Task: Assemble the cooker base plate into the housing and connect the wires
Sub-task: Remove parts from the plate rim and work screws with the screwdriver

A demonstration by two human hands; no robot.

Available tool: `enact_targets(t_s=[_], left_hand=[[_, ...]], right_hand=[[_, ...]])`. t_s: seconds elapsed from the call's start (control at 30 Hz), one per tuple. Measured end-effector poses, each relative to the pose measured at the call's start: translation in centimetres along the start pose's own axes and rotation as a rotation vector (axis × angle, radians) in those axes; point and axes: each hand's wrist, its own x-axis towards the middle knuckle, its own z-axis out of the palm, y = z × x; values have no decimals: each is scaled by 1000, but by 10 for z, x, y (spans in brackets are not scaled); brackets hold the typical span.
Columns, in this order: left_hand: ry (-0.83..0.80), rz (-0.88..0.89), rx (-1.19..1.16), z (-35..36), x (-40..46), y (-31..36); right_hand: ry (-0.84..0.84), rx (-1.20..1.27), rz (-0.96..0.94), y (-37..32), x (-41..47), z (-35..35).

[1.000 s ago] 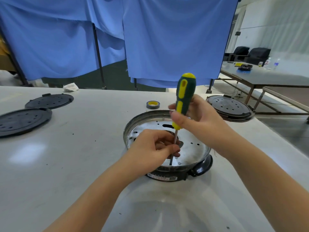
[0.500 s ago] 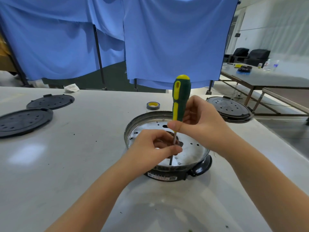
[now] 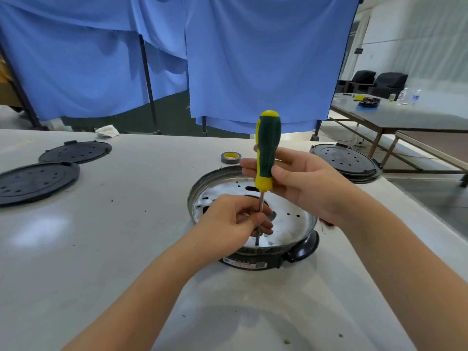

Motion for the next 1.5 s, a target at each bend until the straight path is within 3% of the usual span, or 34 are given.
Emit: enact_targets(t_s=[0.2,0.37,0.5,0.57,0.73,0.8,0.97,1.07,1.2,1.3,1.4,1.5], left_hand=[[-63,-34,-24,-3,0,0],[129,19,-52,-1,-1,0],[157,44,-63,2,-1,-1],[142,43,-55,3,-1,0],[103,42,-21,3,1,-2],[79,39,20,3,3,-3],[-100,41,573,-15,-2,-5],[-268,-32,699,-25,-3,-2],[-289,39,1016,-15,-2,-6],[-263,61,1093,-11,-2,-11],[-258,56,1013,-14,-1,-12],[-147,-3,583,-17,-5,-5]], right_hand=[[113,-368,-222,0,-2,4],[290,-507,-334,5,-5,15],[475,-582,-316,13,-3,23],[421,-552,-251,10,-2,21],[-10,-121,28,-2,-2,6],[-46,-120,15,-3,-5,1],[-26,-366,-135,-2,-8,3],[40,-430,-206,-1,-9,11],[250,-618,-283,5,-9,14],[381,-744,-312,9,-10,13],[389,-788,-284,9,-6,13],[355,-834,-219,6,-4,13]])
